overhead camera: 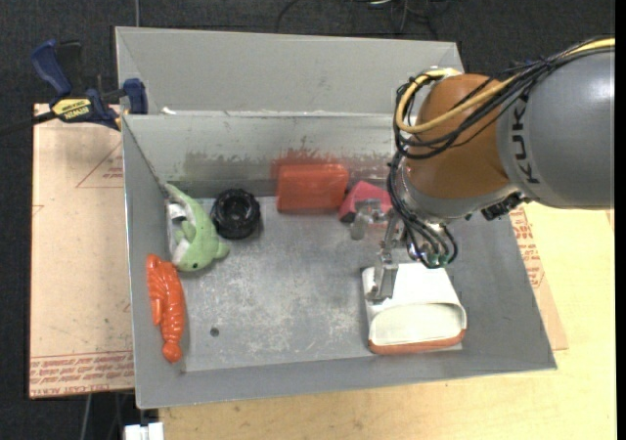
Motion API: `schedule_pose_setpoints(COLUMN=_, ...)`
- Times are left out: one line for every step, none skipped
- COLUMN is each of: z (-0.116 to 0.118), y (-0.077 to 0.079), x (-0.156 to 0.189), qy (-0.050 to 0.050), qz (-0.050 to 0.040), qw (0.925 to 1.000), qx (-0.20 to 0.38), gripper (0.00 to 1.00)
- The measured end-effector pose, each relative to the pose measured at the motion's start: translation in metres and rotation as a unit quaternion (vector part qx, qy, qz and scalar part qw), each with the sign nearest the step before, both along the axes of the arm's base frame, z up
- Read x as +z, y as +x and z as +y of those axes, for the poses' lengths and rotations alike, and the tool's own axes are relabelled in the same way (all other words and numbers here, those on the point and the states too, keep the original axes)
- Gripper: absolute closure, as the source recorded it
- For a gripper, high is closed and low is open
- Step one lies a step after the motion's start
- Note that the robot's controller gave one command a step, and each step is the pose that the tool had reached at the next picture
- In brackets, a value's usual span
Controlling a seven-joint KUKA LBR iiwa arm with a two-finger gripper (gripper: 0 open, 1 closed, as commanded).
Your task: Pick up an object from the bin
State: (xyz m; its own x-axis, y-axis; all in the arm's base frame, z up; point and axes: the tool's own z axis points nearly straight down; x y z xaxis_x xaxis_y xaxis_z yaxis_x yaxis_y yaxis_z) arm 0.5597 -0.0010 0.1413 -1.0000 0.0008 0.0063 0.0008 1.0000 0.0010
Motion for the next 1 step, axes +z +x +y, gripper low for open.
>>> schedule_pose_setpoints(z=0.0000, y=0.0016, x=0.0048, qy=0.000, qz=-0.0037, qw=1.0000, qx=0.000, gripper=0.00)
